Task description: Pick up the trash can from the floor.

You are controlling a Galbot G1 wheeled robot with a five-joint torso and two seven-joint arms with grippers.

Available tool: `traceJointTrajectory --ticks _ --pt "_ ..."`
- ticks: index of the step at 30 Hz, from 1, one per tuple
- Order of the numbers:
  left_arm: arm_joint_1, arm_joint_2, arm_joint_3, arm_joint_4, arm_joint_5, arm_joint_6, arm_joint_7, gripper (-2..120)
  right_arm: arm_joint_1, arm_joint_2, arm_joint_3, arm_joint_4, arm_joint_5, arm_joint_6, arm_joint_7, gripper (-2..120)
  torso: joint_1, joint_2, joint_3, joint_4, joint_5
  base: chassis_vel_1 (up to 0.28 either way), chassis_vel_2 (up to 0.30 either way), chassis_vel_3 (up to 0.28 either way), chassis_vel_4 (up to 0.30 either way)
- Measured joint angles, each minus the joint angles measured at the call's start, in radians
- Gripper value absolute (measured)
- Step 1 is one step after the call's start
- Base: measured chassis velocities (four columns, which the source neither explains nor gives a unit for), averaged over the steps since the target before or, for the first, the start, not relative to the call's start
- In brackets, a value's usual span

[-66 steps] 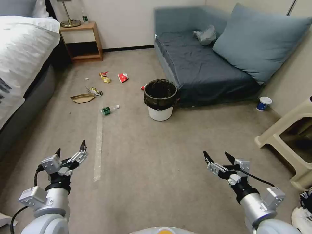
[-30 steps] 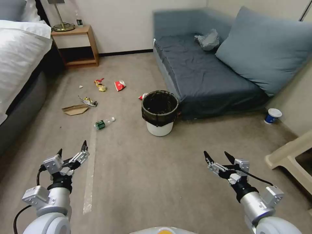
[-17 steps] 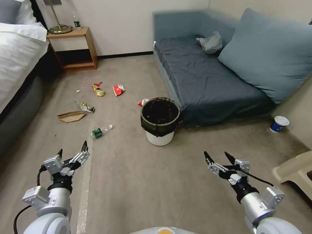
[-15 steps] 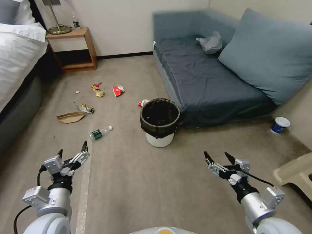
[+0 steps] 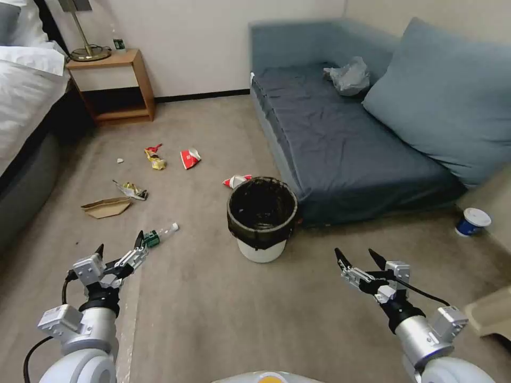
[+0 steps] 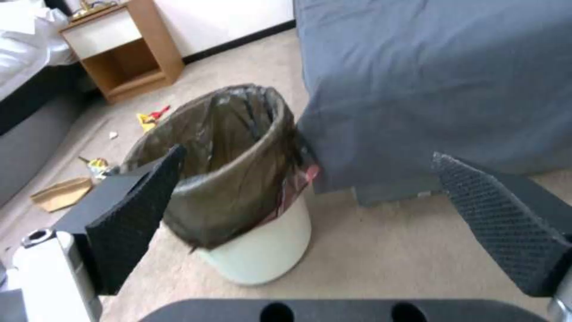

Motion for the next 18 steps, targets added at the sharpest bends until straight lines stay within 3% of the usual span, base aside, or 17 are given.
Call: traceJointTrajectory --ticks 18 --pt "-0.001 -0.003 0.008 0.008 0.009 -0.001 0.002 100 0.004 0.001 -0.001 -0.007 0.007 0.002 -0.007 100 0.000 0.000 0.000 -0.0001 0.0003 -0.127 0.138 0.133 -0.133"
